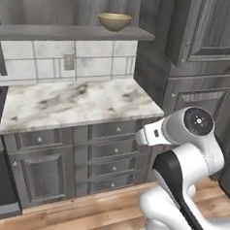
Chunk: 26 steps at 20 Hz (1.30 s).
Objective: Move the bowls from the cabinet to the plates on the dining table.
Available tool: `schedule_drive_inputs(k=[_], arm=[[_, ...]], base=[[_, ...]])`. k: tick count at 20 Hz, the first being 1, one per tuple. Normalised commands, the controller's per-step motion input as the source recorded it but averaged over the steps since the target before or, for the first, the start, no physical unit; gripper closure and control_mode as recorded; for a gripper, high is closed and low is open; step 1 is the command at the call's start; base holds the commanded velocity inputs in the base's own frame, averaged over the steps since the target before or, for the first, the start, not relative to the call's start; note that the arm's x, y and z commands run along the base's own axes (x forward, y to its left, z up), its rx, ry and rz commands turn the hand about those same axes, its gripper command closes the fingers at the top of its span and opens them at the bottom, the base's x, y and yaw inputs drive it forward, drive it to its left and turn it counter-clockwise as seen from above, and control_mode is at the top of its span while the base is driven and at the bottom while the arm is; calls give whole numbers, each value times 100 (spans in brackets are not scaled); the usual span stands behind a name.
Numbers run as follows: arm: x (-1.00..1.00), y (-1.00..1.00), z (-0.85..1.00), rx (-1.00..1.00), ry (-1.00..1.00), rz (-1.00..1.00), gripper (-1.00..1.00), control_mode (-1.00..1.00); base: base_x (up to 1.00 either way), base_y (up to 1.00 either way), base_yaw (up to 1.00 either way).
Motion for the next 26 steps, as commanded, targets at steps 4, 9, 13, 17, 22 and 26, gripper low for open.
schedule_drive_inputs(k=[4, 9, 13, 17, 22, 26], arm=[[0, 0, 0, 0, 0, 0, -100, 100], [0, 0, 0, 0, 0, 0, -100, 100], [0, 0, 0, 0, 0, 0, -100, 100], [0, 0, 0, 0, 0, 0, -100, 100], [0, 0, 0, 0, 0, 0, -100, 100], [0, 0, 0, 0, 0, 0, -100, 100]], base=[[60, -20, 6], [57, -16, 6], [46, -23, 8], [36, -33, 11], [35, -42, 9], [35, -42, 6]])
